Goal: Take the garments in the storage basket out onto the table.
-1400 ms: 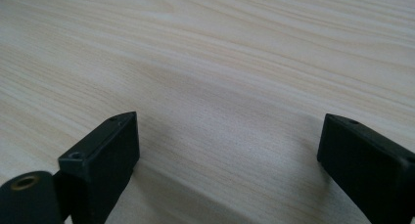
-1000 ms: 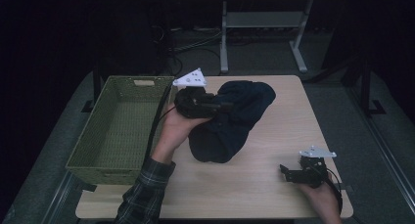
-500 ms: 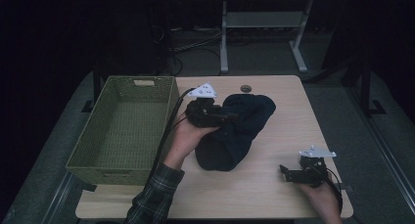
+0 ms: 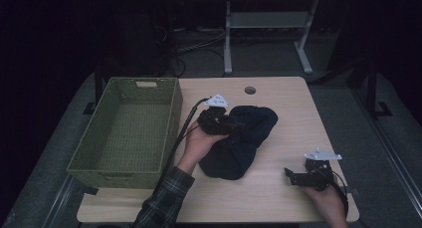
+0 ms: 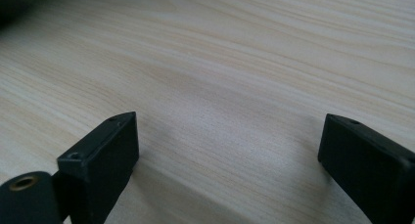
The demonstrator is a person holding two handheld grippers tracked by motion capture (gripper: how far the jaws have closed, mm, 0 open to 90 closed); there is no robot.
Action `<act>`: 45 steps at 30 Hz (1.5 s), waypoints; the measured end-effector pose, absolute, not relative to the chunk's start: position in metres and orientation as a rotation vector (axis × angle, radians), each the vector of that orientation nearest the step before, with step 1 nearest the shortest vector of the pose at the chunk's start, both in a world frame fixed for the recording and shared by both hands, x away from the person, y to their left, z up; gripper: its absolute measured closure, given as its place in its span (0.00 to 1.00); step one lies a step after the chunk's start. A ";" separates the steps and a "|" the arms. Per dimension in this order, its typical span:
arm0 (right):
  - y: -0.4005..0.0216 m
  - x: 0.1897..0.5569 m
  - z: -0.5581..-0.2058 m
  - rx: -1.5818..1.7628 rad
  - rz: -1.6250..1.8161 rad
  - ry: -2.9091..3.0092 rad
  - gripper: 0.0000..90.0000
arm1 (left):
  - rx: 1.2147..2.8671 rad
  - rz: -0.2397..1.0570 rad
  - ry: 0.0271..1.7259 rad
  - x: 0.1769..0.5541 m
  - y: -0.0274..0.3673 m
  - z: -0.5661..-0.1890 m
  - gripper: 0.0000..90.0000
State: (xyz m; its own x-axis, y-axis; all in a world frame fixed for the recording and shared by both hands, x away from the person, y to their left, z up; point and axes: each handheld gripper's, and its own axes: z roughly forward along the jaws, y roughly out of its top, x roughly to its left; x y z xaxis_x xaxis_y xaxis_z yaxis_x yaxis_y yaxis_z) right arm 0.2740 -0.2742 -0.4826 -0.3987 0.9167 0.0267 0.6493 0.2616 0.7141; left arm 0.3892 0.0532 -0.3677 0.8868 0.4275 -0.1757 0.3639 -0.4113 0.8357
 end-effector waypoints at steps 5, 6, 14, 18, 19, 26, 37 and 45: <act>-0.274 0.274 -0.483 1.424 0.922 2.146 0.09 | 2.071 0.089 0.598 0.397 0.049 -0.382 0.73; -0.274 0.274 -0.483 1.424 0.922 2.147 0.09 | 2.075 0.090 0.604 0.399 0.048 -0.385 0.73; -0.274 0.274 -0.483 1.422 0.922 2.147 0.09 | 2.133 0.087 0.672 0.414 0.045 -0.414 0.73; -0.274 0.274 -0.483 1.422 0.922 2.147 0.09 | 2.147 0.094 0.695 0.418 0.043 -0.427 0.73; -0.274 0.274 -0.483 1.422 0.922 2.147 0.09 | 2.149 0.101 0.694 0.419 0.043 -0.429 0.72; -0.274 0.274 -0.483 1.422 0.922 2.147 0.09 | 2.171 0.105 0.705 0.421 0.041 -0.443 0.68; -0.274 0.274 -0.483 1.422 0.922 2.148 0.09 | 2.161 0.193 0.722 0.416 0.057 -0.425 0.37; -0.274 0.274 -0.483 1.421 0.921 2.148 0.09 | 2.157 0.287 0.731 0.398 0.074 -0.404 0.48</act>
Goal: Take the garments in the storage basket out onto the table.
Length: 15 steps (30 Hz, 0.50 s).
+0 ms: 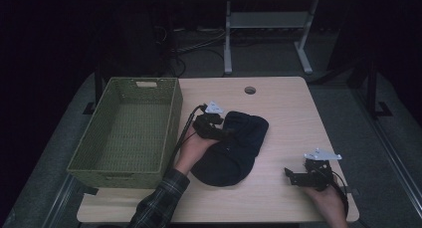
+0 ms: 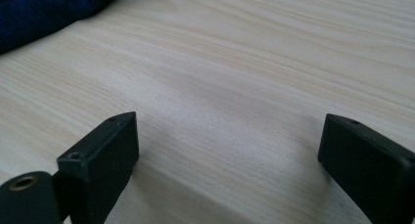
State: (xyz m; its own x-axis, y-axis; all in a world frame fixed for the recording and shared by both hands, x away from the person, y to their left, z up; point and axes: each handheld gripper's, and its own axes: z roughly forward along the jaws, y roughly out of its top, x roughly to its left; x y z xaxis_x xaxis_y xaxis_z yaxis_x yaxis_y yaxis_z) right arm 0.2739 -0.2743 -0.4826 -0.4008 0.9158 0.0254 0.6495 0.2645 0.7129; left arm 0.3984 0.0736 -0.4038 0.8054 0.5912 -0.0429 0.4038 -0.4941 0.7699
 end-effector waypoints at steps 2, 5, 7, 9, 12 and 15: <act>-0.274 0.274 -0.483 1.420 0.921 2.149 0.09 | 2.157 0.302 0.737 0.396 0.077 -0.401 0.53; -0.274 0.274 -0.483 1.417 0.922 2.150 0.09 | 2.154 0.304 0.753 0.395 0.080 -0.401 0.58; -0.274 0.274 -0.483 1.418 0.922 2.151 0.09 | 2.137 0.303 0.765 0.394 0.082 -0.401 0.63; -0.274 0.274 -0.483 1.417 0.922 2.151 0.09 | 2.121 0.316 0.775 0.393 0.085 -0.400 0.72; -0.274 0.274 -0.483 1.418 0.922 2.151 0.09 | 2.101 0.356 0.810 0.394 0.088 -0.400 0.90; -0.274 0.274 -0.483 1.417 0.923 2.151 0.09 | 2.100 0.373 0.857 0.400 0.089 -0.405 1.00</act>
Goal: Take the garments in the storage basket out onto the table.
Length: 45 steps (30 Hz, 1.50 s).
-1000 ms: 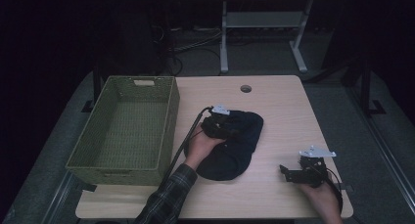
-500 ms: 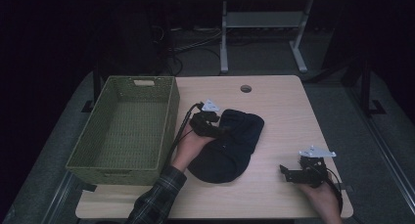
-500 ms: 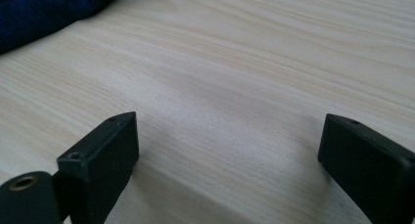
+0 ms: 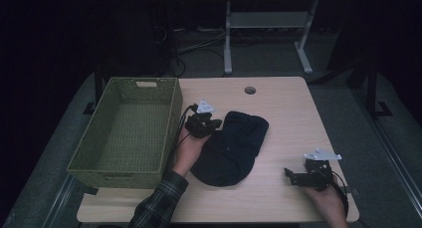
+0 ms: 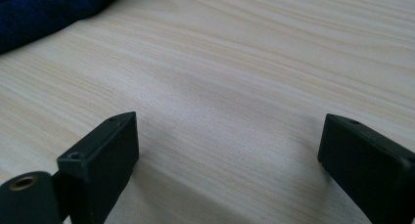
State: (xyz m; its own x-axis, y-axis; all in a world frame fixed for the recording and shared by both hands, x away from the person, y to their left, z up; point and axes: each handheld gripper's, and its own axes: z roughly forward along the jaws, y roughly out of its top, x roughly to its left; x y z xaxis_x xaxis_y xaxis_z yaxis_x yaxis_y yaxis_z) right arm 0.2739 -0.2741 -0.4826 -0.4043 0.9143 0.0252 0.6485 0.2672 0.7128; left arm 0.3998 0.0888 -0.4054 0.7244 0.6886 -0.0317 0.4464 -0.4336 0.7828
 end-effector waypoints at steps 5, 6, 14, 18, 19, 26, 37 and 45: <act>-0.274 0.274 -0.483 1.418 0.923 2.152 0.09 | 2.159 0.367 0.907 0.404 0.086 -0.417 1.00; -0.274 0.274 -0.483 1.418 0.923 2.152 0.09 | 2.171 0.359 0.909 0.403 0.086 -0.419 1.00; -0.274 0.274 -0.483 1.416 0.923 2.153 0.09 | 2.240 0.294 0.884 0.391 0.086 -0.424 1.00; -0.274 0.274 -0.483 1.416 0.923 2.153 0.09 | 2.263 0.251 0.858 0.382 0.084 -0.425 1.00; -0.274 0.274 -0.483 1.417 0.923 2.153 0.09 | 2.269 0.236 0.851 0.380 0.084 -0.426 1.00; -0.274 0.274 -0.483 1.417 0.923 2.153 0.09 | 2.288 0.129 0.801 0.365 0.081 -0.432 1.00; -0.274 0.274 -0.482 1.416 0.926 2.157 0.09 | 2.275 0.076 0.707 0.343 0.077 -0.436 0.92; -0.272 0.278 -0.479 1.424 0.894 2.188 0.12 | 2.232 0.133 0.732 0.337 0.097 -0.429 0.70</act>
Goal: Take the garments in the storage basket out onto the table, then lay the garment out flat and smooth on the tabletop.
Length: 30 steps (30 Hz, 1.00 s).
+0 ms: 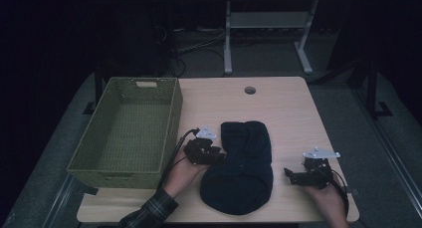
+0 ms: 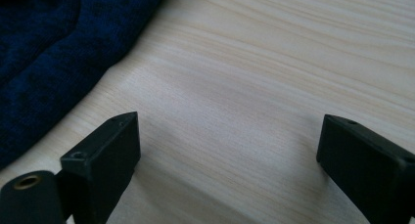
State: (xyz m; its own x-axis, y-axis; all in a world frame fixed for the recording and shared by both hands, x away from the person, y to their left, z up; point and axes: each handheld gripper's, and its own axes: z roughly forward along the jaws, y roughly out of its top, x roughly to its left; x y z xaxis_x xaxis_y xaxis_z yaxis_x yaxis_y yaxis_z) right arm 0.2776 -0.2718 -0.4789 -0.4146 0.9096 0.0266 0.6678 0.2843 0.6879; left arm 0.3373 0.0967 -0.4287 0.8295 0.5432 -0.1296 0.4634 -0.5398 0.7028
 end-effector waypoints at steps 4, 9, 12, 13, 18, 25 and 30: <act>-0.270 0.280 -0.476 1.404 0.893 2.194 0.15 | 2.212 0.154 0.752 0.338 0.101 -0.427 0.63; -0.267 0.285 -0.471 1.403 0.923 2.201 0.16 | 2.193 0.182 0.784 0.342 0.102 -0.426 0.61; -0.264 0.288 -0.466 1.381 0.932 2.210 0.20 | 2.196 0.215 0.803 0.346 0.101 -0.427 0.61; -0.263 0.291 -0.463 1.375 0.944 2.217 0.23 | 2.193 0.221 0.807 0.347 0.101 -0.427 0.61; -0.257 0.303 -0.451 1.335 0.990 2.223 0.34 | 2.188 0.261 0.847 0.359 0.097 -0.427 0.62; -0.244 0.324 -0.440 1.277 1.029 2.257 0.57 | 2.140 0.265 0.879 0.380 0.087 -0.427 0.70; -0.236 0.340 -0.432 1.244 1.096 2.289 0.83 | 2.124 0.277 0.892 0.396 0.082 -0.427 0.83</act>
State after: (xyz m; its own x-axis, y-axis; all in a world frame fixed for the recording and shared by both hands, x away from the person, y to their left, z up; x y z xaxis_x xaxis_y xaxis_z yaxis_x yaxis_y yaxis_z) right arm 0.3399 -0.2359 -0.4322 -0.5729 0.8155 0.0818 0.5752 0.3290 0.7489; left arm 0.3957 0.0823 -0.4274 0.7277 0.6789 -0.0978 0.5042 -0.4329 0.7473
